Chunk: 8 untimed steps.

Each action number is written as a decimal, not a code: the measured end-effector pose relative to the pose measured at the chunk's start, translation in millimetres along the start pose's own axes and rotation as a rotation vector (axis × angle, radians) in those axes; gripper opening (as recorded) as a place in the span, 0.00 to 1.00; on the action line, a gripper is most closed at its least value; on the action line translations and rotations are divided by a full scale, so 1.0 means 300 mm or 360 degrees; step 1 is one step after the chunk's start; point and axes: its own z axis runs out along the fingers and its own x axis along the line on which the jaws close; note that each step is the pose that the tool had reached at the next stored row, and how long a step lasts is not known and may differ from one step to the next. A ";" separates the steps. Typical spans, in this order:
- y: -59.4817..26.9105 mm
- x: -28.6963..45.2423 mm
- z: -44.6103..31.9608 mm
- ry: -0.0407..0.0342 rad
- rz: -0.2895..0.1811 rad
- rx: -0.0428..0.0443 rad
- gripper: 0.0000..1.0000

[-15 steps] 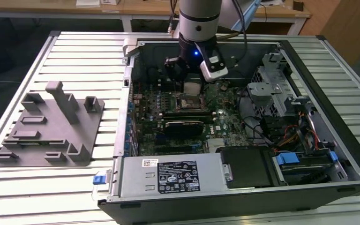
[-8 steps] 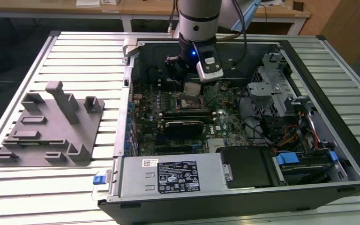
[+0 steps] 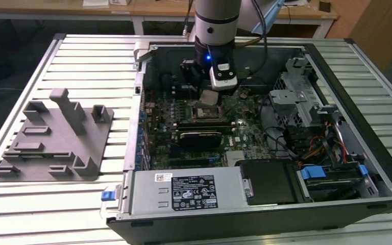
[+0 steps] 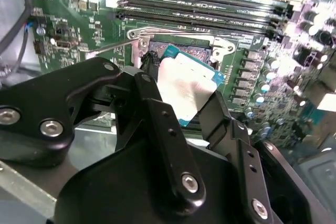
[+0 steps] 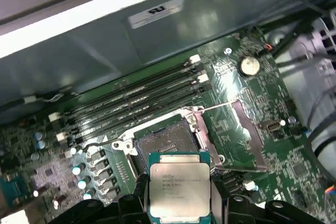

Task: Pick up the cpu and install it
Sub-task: 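Place the cpu into insertion slot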

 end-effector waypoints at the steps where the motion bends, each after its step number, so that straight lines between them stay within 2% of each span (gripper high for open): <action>1: 0.000 0.000 0.000 -0.0001 0.0025 0.0001 0.55; 8: 0.000 0.000 0.003 -0.0010 0.0222 0.0006 0.55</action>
